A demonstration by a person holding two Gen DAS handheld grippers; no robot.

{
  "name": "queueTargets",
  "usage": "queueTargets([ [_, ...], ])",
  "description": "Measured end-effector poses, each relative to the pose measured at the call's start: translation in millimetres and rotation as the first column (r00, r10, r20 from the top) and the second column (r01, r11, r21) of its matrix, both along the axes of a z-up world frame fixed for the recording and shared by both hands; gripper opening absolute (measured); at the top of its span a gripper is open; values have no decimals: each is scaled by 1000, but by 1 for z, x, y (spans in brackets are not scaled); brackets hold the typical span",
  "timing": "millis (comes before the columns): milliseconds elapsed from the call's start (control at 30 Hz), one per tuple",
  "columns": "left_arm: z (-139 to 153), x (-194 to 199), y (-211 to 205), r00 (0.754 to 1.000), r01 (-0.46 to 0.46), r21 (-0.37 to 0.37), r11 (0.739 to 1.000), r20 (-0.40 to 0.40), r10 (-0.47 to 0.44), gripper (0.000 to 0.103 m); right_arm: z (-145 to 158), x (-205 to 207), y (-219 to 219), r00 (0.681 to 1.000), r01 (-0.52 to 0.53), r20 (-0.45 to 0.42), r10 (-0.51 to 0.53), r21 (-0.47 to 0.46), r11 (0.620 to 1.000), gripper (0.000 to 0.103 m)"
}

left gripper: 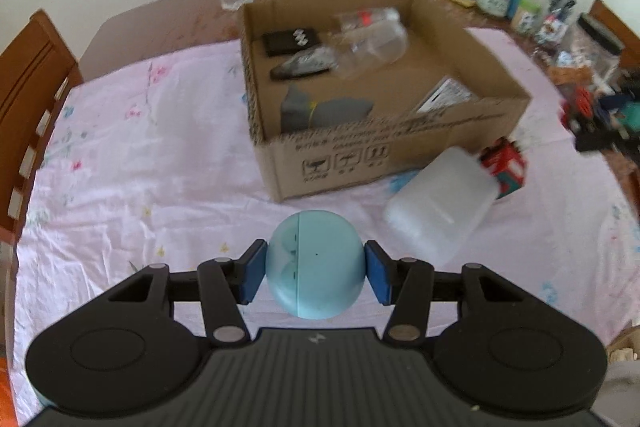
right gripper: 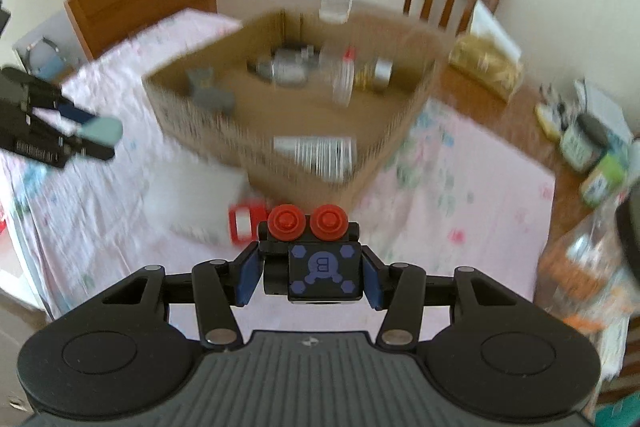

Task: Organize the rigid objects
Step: 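Lower the toy train into the box and open the right tool, then lower the blue case into the box and open the left tool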

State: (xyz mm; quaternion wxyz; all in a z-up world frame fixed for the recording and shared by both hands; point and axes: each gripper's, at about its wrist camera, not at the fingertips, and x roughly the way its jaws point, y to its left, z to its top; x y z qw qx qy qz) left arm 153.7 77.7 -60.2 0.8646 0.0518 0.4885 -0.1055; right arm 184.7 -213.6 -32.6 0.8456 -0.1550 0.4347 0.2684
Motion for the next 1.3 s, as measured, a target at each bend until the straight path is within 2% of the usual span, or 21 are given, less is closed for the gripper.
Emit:
queueTargets([
  [100,13,-3,-1,1000,21,-10,1000,23,-21,52,16,14,11,999,-22,43,21,30,999,56],
  [233,26,-3,1,999,23,-27,999,43,-22,52,20,39,33,996,-49,76,47,34,998,56],
  [467,41,-1,7,997,13,-39,999,79,-10,52,-18,89,64,1000,-4,-2,4,12,1000,56],
  [667,45,3,9,995,13,-25,1000,95,-10,52,-37,104,75,999,44,-15,-44,26,999,58],
  [767,47,7,9,995,18,-20,1000,101,-16,52,-33,106,75,997,73,-2,-73,55,996,78],
  [800,47,8,8,994,21,-20,1000,104,-19,52,-31,105,76,997,82,7,-82,55,995,88],
  [900,49,15,7,993,33,-18,999,112,-31,52,-22,99,73,992,121,16,-123,58,991,102],
  [1300,47,69,-9,987,84,-9,996,135,-82,52,14,50,49,948,315,13,-318,113,942,103],
])
